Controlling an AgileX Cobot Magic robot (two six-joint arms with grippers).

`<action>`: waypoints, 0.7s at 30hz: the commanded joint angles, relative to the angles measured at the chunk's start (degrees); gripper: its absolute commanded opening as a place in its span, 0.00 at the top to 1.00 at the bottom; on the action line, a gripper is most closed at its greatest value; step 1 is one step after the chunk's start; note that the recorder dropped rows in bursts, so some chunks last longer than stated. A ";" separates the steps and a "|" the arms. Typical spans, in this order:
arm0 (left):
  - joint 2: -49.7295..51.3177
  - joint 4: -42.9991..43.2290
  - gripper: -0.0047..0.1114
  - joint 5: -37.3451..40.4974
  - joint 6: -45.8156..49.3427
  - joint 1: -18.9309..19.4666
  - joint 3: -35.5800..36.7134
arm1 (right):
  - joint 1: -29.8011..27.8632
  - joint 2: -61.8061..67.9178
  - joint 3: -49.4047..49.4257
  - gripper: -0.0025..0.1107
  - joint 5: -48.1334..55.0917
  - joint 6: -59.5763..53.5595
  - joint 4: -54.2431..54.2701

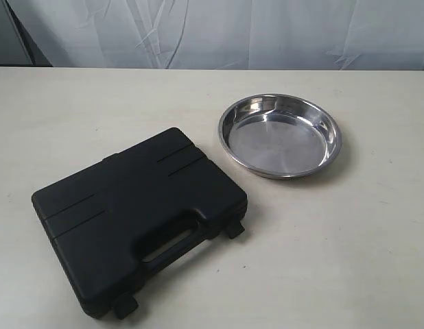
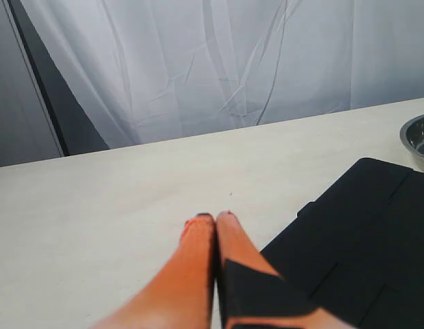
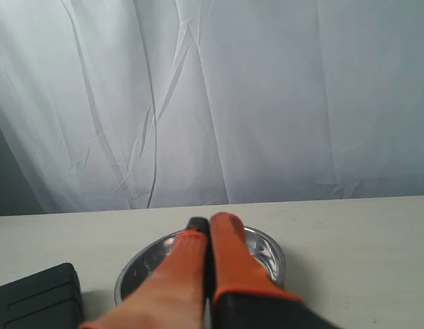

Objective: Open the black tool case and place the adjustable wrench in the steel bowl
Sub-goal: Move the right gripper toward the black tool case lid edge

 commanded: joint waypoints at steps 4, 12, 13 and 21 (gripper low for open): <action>0.20 -0.09 0.96 -0.26 -0.08 -0.06 -0.12 | -0.22 -0.39 0.10 0.98 -0.25 -0.01 0.06; 0.20 -0.09 0.96 -0.26 -0.08 -0.06 -0.12 | -0.22 -0.39 0.10 0.98 -8.11 6.38 32.42; 0.20 -0.09 0.96 -0.26 -0.08 -0.06 -0.12 | -0.22 -0.39 0.10 0.98 -7.45 8.19 34.54; 0.20 -0.09 0.96 -0.26 -0.08 -0.06 -0.12 | -0.22 -0.39 -11.66 0.98 11.87 -2.31 38.61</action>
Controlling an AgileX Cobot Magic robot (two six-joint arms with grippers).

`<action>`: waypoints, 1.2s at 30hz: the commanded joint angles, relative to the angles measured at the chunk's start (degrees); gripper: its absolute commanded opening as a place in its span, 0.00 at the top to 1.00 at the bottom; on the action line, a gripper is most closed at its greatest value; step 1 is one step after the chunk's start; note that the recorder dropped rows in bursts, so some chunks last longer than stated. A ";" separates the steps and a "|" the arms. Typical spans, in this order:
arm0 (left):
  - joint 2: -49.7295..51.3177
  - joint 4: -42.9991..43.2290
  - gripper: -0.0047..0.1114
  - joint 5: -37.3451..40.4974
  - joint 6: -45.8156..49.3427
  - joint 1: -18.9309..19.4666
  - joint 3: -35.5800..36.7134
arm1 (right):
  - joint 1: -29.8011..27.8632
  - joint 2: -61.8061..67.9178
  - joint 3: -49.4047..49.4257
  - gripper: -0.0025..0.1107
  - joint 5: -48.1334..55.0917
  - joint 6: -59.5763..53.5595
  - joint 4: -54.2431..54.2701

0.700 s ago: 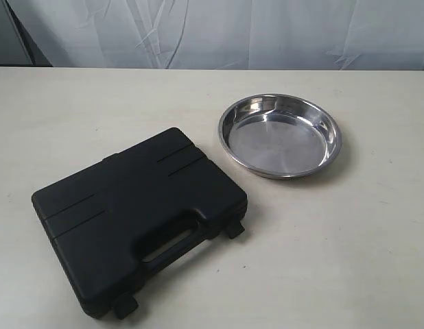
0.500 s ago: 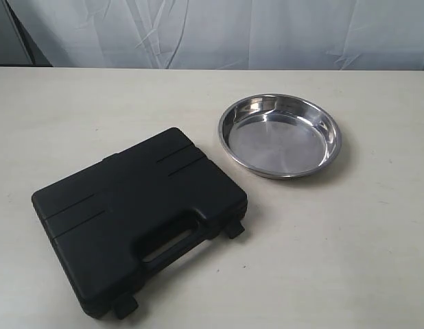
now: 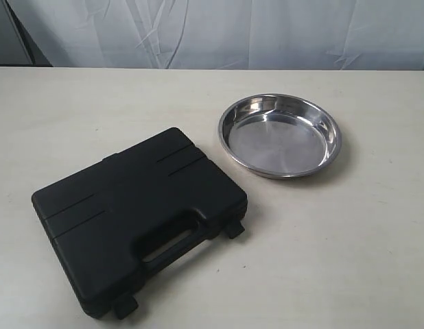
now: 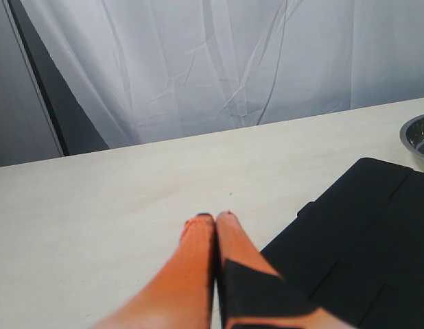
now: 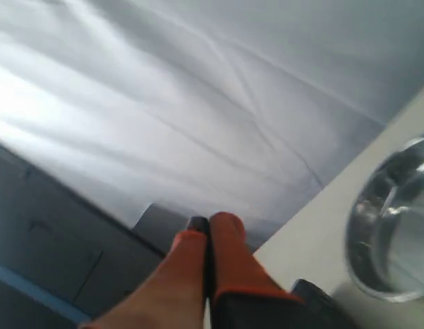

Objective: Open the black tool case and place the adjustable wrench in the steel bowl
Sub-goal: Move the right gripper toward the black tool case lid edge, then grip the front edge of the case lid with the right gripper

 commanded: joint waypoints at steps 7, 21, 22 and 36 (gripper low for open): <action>0.20 -0.09 0.96 -0.26 -0.08 -0.06 -0.12 | -0.22 38.41 -37.79 0.98 33.39 -41.29 -16.03; 0.20 -0.09 0.96 -0.26 -0.08 -0.06 -0.12 | 39.92 94.98 -56.83 0.65 28.24 -31.48 -67.18; 0.20 -0.09 0.96 -0.26 -0.08 -0.06 -0.12 | 41.68 95.84 -56.83 0.65 27.26 -31.39 -69.95; 0.20 -0.09 0.96 -0.26 -0.08 -0.06 -0.12 | 46.11 104.30 -56.95 0.65 19.32 -31.12 -80.69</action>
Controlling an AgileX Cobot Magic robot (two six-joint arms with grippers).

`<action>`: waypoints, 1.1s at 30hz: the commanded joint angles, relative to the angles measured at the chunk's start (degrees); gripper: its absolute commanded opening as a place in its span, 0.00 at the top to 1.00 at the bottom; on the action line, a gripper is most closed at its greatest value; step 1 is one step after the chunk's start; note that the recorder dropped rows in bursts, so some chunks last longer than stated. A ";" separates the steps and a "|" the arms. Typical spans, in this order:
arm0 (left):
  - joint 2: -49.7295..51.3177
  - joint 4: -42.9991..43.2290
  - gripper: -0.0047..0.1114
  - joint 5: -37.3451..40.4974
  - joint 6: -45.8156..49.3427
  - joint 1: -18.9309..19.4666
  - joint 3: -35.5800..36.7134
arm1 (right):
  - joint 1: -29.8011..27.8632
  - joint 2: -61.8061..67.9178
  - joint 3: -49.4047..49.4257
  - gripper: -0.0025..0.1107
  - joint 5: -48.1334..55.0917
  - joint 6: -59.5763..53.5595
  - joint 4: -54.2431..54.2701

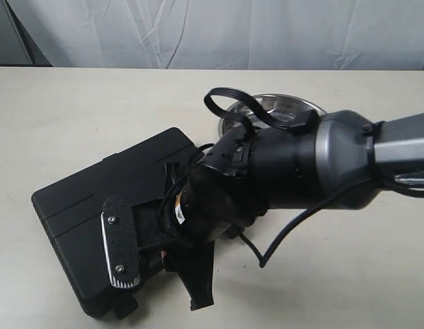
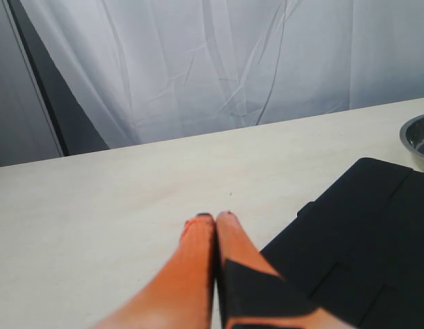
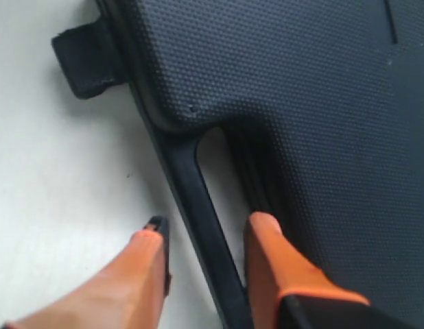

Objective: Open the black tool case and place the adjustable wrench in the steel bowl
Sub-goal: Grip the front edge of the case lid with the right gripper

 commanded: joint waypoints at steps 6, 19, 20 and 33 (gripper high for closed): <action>0.20 -0.09 0.96 -0.26 -0.08 -0.06 -0.12 | 0.17 3.41 -0.33 0.65 -3.41 0.23 -1.35; 0.20 -0.09 0.96 -0.26 -0.08 -0.06 -0.12 | 0.17 5.30 -0.33 0.66 -5.36 0.23 -1.46; 0.20 -0.09 0.96 -0.26 -0.08 -0.06 -0.12 | 0.17 5.30 -0.33 0.68 -5.48 0.23 -1.46; 0.20 -0.09 0.96 -0.26 -0.08 -0.06 -0.12 | 0.17 4.78 -0.33 0.99 -4.89 2.78 -1.11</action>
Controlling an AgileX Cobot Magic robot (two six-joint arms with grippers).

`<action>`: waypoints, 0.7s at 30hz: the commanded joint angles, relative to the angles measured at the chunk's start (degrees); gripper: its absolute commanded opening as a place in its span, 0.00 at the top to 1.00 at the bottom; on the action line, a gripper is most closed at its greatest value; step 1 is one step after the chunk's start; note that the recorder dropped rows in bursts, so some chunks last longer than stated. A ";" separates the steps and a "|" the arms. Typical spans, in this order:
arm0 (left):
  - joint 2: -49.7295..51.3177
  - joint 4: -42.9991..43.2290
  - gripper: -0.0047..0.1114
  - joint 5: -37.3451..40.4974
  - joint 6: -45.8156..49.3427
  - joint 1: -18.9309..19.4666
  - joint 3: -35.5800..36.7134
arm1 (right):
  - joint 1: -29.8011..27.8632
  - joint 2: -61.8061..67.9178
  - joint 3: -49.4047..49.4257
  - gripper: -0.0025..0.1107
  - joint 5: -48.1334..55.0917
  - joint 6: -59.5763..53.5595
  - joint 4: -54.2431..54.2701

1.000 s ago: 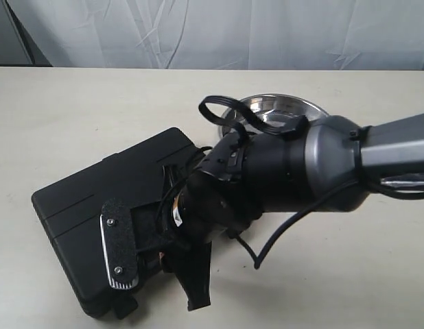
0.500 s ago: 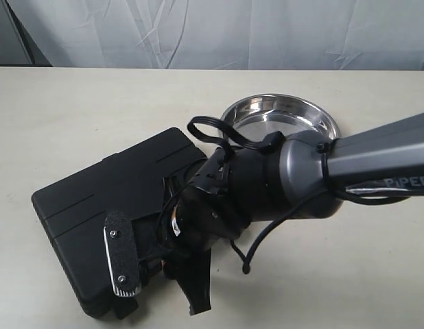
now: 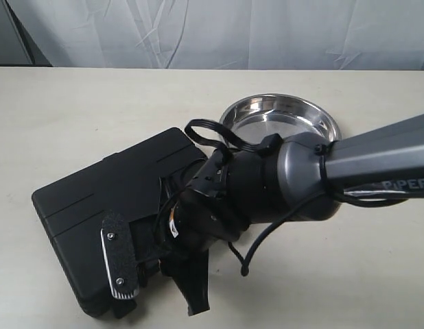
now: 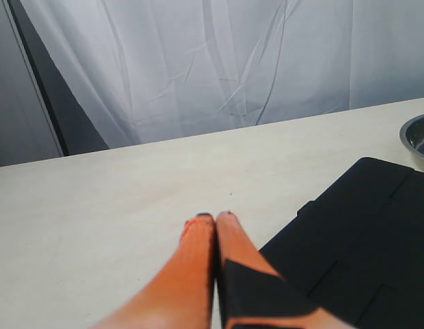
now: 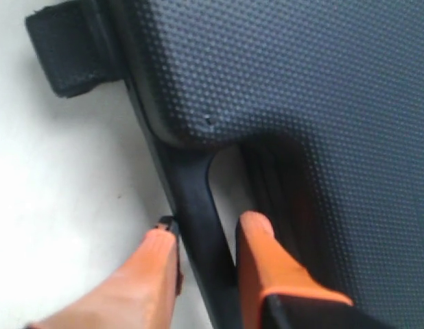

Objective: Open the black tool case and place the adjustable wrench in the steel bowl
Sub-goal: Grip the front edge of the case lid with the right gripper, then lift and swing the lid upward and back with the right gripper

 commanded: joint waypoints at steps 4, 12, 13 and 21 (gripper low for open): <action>0.20 -0.09 0.96 -0.26 -0.08 -0.06 -0.12 | -0.08 -2.10 -0.33 0.99 -0.41 3.33 0.70; 0.20 -0.09 0.96 -0.26 -0.08 -0.06 -0.12 | -0.08 -8.69 -0.33 0.99 -0.17 3.59 0.83; 0.20 -0.09 0.96 -0.26 -0.08 -0.06 -0.12 | -0.08 -9.77 -0.33 0.99 -0.17 3.59 0.83; 0.20 -0.09 0.96 -0.26 -0.08 -0.06 -0.12 | -0.08 -18.73 -0.33 0.99 -7.60 3.59 -0.38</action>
